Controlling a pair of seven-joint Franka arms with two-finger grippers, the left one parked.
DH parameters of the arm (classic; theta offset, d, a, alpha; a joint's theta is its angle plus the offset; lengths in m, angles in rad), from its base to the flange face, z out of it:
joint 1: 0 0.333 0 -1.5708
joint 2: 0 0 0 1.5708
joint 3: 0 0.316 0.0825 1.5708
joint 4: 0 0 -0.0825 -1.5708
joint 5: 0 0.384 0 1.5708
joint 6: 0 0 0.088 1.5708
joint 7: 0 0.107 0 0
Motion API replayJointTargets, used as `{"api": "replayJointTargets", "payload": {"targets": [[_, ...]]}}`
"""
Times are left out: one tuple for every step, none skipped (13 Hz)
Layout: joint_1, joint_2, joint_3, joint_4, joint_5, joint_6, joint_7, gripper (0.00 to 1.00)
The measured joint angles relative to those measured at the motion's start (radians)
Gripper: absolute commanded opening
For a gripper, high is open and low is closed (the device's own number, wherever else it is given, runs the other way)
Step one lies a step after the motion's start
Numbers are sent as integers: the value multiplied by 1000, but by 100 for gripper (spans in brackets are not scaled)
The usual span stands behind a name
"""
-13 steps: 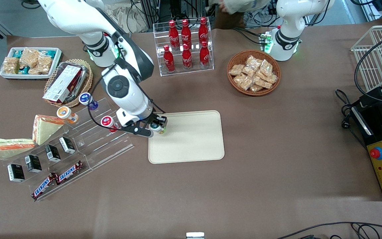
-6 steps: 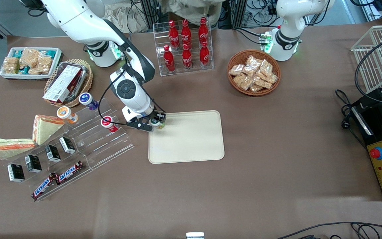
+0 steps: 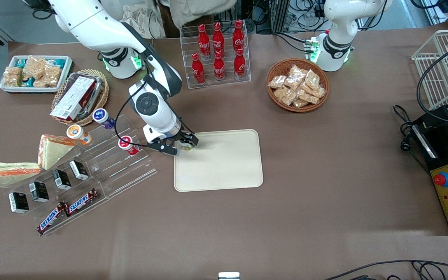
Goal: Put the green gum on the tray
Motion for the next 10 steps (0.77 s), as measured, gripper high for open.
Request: {"api": "replayJointTargets", "payload": {"targets": [[-3,-17,-4,29,0,-47,0,100],[-6,-40,-10,71,-1,-122,0,100],[-10,-67,-15,120,-3,-200,-4,100],[-14,-100,-19,168,-6,-266,-16,100],[-23,-136,-23,215,-9,-328,-40,100],[-37,-175,-27,264,-9,-394,-69,100],[-58,-213,-30,319,-10,-471,-93,100],[-82,-242,-32,378,-12,-556,-112,100],[-108,-261,-33,438,-26,-638,-146,100],[-133,-272,-35,489,-49,-703,-198,100]]}}
